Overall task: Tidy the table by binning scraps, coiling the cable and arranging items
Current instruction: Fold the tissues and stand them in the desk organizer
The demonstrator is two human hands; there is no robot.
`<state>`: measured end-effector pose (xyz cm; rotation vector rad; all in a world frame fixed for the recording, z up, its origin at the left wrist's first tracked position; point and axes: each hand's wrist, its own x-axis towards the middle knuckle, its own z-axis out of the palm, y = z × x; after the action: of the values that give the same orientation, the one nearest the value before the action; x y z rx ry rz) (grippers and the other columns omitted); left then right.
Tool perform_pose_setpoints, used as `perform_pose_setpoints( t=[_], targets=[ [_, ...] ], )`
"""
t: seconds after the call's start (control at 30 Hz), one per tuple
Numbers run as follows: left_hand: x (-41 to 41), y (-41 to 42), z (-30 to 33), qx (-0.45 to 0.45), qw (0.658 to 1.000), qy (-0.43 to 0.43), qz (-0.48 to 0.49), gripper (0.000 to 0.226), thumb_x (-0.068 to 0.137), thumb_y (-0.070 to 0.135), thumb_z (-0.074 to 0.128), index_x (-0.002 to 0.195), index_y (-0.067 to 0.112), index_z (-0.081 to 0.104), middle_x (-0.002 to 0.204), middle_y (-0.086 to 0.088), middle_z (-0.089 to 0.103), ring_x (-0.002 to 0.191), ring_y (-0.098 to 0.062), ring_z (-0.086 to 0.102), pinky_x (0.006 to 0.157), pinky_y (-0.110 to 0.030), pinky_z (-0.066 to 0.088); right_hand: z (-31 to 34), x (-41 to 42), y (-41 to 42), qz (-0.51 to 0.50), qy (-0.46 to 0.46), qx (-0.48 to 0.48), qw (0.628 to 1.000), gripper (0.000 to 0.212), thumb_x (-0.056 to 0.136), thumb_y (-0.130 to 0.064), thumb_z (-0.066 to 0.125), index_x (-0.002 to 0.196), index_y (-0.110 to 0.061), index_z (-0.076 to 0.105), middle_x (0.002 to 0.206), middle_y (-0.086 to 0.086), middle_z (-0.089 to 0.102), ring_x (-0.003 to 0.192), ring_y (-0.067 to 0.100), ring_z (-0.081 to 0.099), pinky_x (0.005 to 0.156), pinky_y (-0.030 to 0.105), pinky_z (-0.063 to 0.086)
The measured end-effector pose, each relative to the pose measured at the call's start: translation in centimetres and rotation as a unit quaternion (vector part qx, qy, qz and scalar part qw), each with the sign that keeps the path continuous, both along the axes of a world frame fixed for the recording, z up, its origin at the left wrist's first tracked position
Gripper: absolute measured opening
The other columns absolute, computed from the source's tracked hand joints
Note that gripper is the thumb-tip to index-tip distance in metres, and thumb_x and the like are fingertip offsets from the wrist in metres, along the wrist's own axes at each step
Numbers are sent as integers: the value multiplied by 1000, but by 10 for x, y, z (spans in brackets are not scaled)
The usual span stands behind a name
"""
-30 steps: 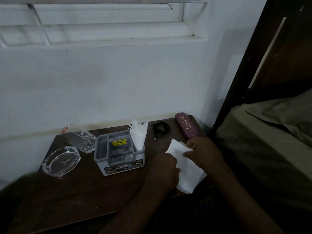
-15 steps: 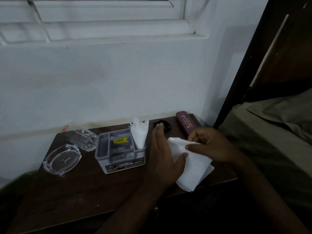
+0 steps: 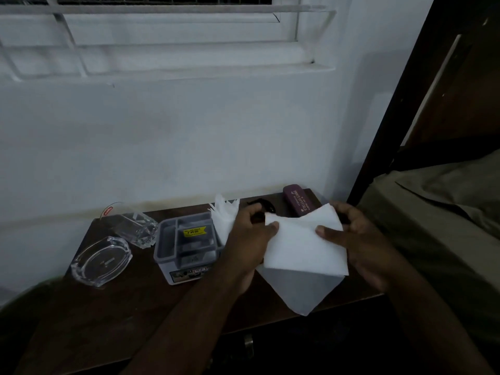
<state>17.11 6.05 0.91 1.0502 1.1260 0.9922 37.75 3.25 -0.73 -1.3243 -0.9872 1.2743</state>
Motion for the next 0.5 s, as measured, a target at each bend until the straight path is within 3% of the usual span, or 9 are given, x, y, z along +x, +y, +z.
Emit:
perform_pose_setpoints(
  t=[0.1,0.2,0.3,0.43,0.5],
  targets=[
    [-14,-3,5,56,996,-17,-61,65,86,-2,68,133,38,50,110,-7,72,99,-25,70,83,-47,59,15,1,-7,-23,-72,60,995,68,57,-35,84,112,-60,51,109,4,70,92,25,73,72,40,62],
    [-26,-7,13,130,986,30,-104,39,81,-1,73,110,26,72,97,-3,77,86,-15,74,70,-26,60,32,4,-17,52,-123,94,987,57,55,-33,86,107,-43,66,115,2,71,95,20,73,73,39,62],
    [-35,-8,20,179,978,81,-71,32,80,0,75,105,20,74,95,4,75,81,-8,73,69,-26,61,47,1,-21,64,-230,104,965,47,58,-24,85,102,-32,72,114,-1,71,94,16,73,76,38,63],
    [-50,-7,27,271,946,177,-23,27,82,10,76,105,23,73,97,18,69,79,2,69,63,-13,54,72,-19,-8,51,-433,205,876,12,76,-19,80,87,-21,76,81,-1,72,74,14,67,69,38,58],
    [-65,-6,30,335,913,231,12,18,81,14,76,93,26,74,90,13,69,77,1,65,64,-7,47,84,-31,1,57,-494,260,828,13,78,-23,76,89,-16,75,88,-1,67,85,15,61,75,33,52]
  ],
)
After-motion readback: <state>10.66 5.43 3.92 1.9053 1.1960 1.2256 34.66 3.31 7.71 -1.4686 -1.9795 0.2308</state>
